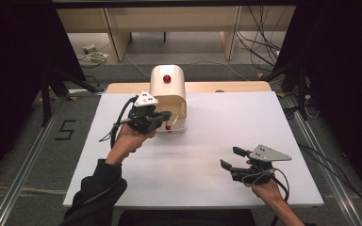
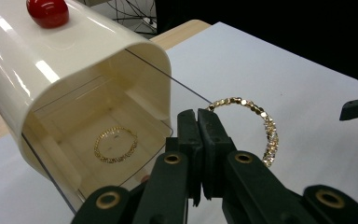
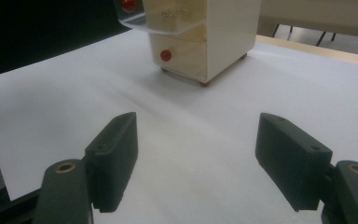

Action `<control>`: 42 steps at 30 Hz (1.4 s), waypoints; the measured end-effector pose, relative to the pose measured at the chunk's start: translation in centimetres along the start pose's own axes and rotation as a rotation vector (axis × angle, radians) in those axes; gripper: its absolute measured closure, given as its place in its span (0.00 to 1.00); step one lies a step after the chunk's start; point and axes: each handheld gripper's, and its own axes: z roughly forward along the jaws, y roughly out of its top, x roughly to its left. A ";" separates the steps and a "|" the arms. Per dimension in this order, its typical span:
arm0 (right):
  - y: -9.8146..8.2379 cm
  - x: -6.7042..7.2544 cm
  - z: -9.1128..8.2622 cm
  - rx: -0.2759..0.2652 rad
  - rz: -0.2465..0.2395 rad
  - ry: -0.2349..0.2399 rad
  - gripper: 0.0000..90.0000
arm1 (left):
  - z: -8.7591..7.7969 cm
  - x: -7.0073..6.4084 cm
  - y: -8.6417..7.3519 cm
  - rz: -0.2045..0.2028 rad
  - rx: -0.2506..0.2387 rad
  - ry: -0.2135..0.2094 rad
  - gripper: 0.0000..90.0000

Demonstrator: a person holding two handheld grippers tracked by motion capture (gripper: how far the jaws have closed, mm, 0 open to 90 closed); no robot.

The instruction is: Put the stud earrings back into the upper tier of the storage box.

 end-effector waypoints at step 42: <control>0.0 -0.1 0.1 0.000 -0.004 0.005 0.34 | 1.9 3.3 -0.3 -0.119 -0.032 0.161 0.98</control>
